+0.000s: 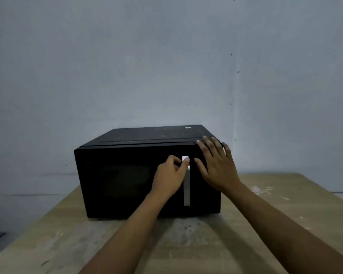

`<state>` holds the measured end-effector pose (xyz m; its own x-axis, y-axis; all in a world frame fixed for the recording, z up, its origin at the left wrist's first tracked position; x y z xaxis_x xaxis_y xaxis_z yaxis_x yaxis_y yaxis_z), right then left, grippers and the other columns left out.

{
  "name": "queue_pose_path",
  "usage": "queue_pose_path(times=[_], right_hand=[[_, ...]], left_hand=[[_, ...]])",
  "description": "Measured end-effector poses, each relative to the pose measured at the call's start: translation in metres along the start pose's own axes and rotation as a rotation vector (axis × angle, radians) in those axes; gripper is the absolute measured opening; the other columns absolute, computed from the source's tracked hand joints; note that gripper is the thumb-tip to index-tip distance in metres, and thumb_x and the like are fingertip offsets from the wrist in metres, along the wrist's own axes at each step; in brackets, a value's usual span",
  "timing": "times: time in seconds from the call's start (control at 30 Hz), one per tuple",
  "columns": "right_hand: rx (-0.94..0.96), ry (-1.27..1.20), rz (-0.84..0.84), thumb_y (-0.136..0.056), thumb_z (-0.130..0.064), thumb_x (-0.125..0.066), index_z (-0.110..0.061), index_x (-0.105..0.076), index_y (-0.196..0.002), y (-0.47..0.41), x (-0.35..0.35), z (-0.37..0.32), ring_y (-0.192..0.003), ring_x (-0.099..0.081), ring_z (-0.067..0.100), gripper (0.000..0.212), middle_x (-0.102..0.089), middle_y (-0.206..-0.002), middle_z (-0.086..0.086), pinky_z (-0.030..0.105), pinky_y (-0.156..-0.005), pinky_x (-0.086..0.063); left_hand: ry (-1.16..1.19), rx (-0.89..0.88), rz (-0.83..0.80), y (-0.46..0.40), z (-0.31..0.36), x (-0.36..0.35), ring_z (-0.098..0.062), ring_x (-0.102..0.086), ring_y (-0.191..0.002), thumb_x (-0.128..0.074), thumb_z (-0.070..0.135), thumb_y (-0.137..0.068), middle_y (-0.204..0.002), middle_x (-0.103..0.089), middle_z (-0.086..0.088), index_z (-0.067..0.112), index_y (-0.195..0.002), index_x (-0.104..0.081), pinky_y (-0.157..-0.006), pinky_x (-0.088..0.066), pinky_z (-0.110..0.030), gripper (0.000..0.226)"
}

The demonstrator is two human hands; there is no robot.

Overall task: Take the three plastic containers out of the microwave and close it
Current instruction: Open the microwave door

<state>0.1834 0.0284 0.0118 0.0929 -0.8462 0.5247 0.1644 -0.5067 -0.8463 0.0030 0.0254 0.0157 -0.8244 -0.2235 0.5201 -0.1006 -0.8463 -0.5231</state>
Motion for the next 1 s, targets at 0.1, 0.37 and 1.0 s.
queue_pose_path(times=[0.1, 0.37, 1.0], right_hand=[[0.016, 0.030, 0.020, -0.100, -0.044, -0.040, -0.022, -0.020, -0.157, 0.007, -0.009, 0.004, -0.153, -0.009, 0.024, 0.065, -0.015, -0.166, 0.004, 0.051, -0.120, -0.017], [-0.023, 0.019, 0.094, -0.102, -0.039, -0.041, -0.019, -0.021, -0.157, 0.012, -0.038, 0.004, -0.153, -0.009, 0.027, 0.062, -0.014, -0.165, 0.005, 0.062, -0.117, -0.019], [-0.062, -0.012, 0.229, -0.103, -0.035, -0.032, -0.021, -0.024, -0.156, 0.014, -0.052, 0.005, -0.152, -0.016, 0.028, 0.055, -0.021, -0.163, 0.005, 0.065, -0.113, -0.023]], left_hand=[[0.210, 0.195, -0.057, -0.004, -0.012, -0.019, -0.022, -0.069, -0.078, -0.051, 0.067, -0.090, -0.083, -0.071, -0.009, 0.005, -0.098, -0.070, -0.077, -0.057, -0.036, 0.065], [0.691, 0.486, -0.106, -0.003, -0.014, -0.059, -0.018, -0.062, -0.051, -0.048, 0.064, -0.094, -0.053, -0.061, -0.005, 0.008, -0.063, -0.062, -0.064, -0.054, -0.031, 0.066], [0.651, 0.554, 0.038, 0.000, -0.007, -0.067, -0.013, -0.043, -0.039, -0.044, 0.079, -0.085, -0.040, -0.043, 0.007, 0.019, -0.051, -0.045, -0.051, -0.042, -0.029, 0.069]])
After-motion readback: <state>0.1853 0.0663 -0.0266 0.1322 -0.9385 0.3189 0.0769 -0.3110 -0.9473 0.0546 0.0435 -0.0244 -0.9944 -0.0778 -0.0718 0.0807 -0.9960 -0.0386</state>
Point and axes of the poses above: each hand's wrist, its own y-axis away from the middle knuckle, its own x-axis out of the back of the hand, z = x × y, the point moved 3 cm from there along -y, towards the middle knuckle
